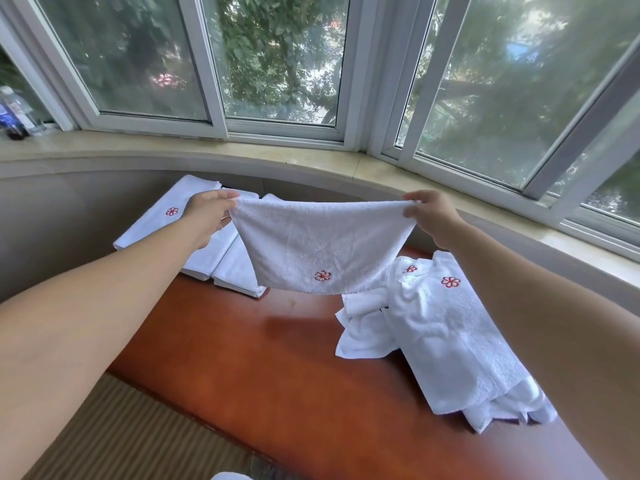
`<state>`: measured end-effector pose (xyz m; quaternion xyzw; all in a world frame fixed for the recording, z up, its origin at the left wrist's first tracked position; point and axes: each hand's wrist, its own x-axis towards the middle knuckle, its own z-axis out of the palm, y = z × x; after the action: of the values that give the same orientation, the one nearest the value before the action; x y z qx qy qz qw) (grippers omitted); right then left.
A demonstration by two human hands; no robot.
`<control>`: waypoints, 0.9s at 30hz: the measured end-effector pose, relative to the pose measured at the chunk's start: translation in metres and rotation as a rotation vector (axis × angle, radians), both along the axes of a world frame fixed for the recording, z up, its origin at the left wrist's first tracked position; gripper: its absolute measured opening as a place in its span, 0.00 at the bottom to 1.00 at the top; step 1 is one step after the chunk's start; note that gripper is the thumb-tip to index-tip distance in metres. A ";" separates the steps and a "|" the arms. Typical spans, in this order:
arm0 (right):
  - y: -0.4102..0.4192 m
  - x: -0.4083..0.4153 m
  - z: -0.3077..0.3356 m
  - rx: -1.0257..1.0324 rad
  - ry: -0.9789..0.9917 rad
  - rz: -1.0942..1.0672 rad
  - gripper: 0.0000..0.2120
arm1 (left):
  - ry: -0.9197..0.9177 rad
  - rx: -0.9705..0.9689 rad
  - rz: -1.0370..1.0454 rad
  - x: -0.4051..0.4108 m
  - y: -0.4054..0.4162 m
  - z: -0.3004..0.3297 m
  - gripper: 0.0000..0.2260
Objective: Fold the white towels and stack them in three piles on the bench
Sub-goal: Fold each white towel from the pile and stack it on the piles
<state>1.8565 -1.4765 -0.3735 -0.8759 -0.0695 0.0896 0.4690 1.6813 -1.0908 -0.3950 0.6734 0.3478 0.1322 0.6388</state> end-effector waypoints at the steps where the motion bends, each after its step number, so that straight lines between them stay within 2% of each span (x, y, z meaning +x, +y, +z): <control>1: 0.000 -0.003 0.002 -0.080 -0.067 0.023 0.15 | 0.017 0.030 -0.039 -0.001 0.000 0.001 0.11; 3: -0.004 -0.004 0.002 -0.280 -0.188 0.069 0.11 | 0.066 0.146 -0.111 -0.002 0.001 0.001 0.13; 6: -0.013 -0.006 0.000 -0.522 -0.351 0.137 0.10 | 0.130 0.494 -0.184 -0.007 0.002 -0.002 0.06; 8: -0.020 -0.008 -0.001 -0.564 -0.387 0.150 0.09 | 0.162 0.684 -0.240 -0.012 0.001 -0.005 0.02; 10: -0.027 -0.013 -0.002 -0.576 -0.301 0.193 0.07 | 0.289 0.757 -0.330 -0.017 0.001 -0.008 0.01; 13: -0.041 -0.019 -0.007 -0.554 0.055 0.374 0.06 | 0.565 0.657 -0.592 -0.027 -0.001 -0.008 0.04; 16: -0.049 -0.028 -0.008 -0.526 0.546 0.472 0.12 | 0.817 0.453 -0.844 -0.039 -0.002 -0.001 0.05; 18: -0.049 -0.031 -0.006 -0.533 0.764 0.468 0.14 | 0.921 0.262 -0.894 -0.042 -0.001 0.005 0.05; 19: -0.049 -0.031 -0.004 -0.543 0.806 0.468 0.12 | 0.929 0.182 -0.880 -0.041 0.000 0.009 0.06; 21: -0.044 -0.030 -0.002 -0.520 0.798 0.431 0.07 | 0.886 0.077 -0.795 -0.036 0.006 0.015 0.10; 23: -0.037 -0.023 -0.006 -0.480 0.688 0.279 0.06 | 0.834 0.072 -0.705 -0.029 0.013 0.018 0.15; 25: -0.025 -0.021 -0.016 -0.478 0.500 0.174 0.05 | 0.733 0.156 -0.615 -0.021 0.018 0.012 0.12; 27: -0.005 -0.020 -0.042 -0.443 0.262 0.116 0.12 | 0.572 0.261 -0.452 -0.007 0.018 -0.015 0.06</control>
<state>1.8361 -1.4817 -0.4153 -0.9326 -0.0369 0.2421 0.2651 1.6747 -1.0724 -0.4097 0.8184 0.3349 -0.1619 0.4380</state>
